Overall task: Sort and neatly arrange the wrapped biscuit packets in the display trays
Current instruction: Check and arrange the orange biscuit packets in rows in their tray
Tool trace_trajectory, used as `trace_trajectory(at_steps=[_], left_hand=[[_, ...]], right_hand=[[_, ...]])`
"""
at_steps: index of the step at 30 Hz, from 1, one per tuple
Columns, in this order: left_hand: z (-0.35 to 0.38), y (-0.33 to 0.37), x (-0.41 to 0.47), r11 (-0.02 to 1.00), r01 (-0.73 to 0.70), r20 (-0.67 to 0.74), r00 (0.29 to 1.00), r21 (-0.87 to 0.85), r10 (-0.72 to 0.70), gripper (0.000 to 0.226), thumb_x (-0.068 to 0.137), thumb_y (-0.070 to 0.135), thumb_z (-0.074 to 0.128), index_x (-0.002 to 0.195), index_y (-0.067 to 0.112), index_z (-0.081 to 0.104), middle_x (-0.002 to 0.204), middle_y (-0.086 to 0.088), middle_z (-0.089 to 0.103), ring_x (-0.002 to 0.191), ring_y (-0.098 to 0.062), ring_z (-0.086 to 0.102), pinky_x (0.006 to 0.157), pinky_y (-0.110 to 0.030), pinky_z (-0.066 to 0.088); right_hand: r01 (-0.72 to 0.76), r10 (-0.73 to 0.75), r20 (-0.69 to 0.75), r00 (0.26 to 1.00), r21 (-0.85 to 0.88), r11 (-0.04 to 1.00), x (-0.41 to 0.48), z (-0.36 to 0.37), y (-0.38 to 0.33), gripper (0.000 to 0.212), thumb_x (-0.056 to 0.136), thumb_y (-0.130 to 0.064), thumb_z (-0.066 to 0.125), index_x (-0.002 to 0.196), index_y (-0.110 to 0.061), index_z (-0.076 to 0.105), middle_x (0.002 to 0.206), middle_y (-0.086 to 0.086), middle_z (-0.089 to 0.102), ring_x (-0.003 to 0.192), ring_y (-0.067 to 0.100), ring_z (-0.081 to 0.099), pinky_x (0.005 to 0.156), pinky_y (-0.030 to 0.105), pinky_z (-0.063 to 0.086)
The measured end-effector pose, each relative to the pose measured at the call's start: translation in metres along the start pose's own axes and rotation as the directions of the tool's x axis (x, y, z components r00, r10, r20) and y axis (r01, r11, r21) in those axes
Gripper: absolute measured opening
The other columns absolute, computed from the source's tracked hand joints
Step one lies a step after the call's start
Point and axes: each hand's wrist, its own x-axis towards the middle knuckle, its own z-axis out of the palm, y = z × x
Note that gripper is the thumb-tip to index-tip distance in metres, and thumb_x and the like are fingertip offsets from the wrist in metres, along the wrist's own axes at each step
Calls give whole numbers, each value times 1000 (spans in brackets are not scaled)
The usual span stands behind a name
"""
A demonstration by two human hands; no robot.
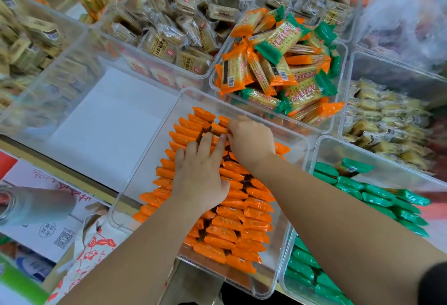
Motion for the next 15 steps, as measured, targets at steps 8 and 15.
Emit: trace_trajectory(at_steps=[8, 15], left_hand=[[-12, 1, 7, 997, -30, -13, 999, 66, 30, 77, 81, 54, 53, 149, 24, 37, 159, -4, 29, 133, -29, 35, 106, -47, 32], [-12, -5, 10, 995, -54, -27, 998, 87, 56, 69, 79, 52, 52, 141, 21, 52, 143, 0, 54, 126, -28, 44, 102, -48, 33]], right_hand=[[34, 63, -263, 963, 347, 937, -31, -26, 21, 8, 88, -19, 67, 81, -15, 69, 81, 0, 64, 72, 22, 60, 58, 39, 52], [-9, 195, -330, 924, 489, 872, -89, -55, 42, 14, 87, -16, 75, 76, -15, 66, 63, -9, 48, 61, 11, 46, 53, 26, 36]])
